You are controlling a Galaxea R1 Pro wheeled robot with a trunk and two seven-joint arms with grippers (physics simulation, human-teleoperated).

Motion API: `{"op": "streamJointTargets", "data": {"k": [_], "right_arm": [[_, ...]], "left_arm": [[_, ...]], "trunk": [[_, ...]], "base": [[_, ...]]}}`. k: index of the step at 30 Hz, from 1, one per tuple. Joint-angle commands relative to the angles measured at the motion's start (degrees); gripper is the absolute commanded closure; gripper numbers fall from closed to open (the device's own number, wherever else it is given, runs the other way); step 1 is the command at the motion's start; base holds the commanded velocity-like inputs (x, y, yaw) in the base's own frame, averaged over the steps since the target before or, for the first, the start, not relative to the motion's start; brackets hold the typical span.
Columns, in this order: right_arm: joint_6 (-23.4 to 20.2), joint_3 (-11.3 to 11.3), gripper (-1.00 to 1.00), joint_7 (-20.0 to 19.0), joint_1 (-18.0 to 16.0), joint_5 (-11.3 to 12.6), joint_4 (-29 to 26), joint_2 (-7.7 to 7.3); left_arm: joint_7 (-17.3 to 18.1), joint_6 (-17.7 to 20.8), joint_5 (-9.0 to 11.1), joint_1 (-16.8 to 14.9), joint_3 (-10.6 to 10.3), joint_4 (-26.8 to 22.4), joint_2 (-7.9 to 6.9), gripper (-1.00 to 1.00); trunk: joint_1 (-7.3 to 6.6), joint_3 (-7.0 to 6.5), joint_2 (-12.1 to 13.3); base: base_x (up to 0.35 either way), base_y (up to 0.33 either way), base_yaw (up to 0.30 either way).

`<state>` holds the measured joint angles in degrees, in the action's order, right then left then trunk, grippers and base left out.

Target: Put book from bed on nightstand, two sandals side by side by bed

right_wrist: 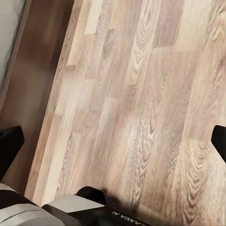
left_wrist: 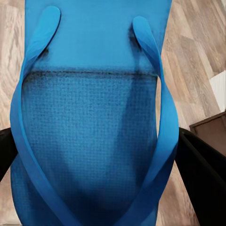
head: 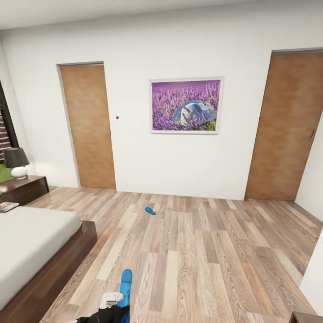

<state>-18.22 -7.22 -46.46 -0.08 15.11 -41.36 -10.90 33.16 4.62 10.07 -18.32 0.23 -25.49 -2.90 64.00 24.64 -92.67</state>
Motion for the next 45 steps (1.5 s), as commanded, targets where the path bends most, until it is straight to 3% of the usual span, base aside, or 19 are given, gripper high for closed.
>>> {"op": "streamJointTargets", "data": {"k": [1, 45], "right_arm": [[-0.5, -0.1, -1.00, -0.1, 0.0, 0.4, 0.0, 0.07], [-0.5, -0.2, -1.00, -0.1, 0.0, 0.5, 0.0, -0.10]], "left_arm": [[0.2, 0.5, 0.6, 0.0, 0.0, 0.0, 0.02, 1.00], [0.7, -2.3, 0.6, 0.0, 0.0, 1.5, 0.29, 1.00]], "trunk": [[0.00, 0.08, 0.0], [0.00, 3.62, 0.0]], "base": [[0.000, 0.000, 0.211], [0.000, 0.000, 0.008]]}}
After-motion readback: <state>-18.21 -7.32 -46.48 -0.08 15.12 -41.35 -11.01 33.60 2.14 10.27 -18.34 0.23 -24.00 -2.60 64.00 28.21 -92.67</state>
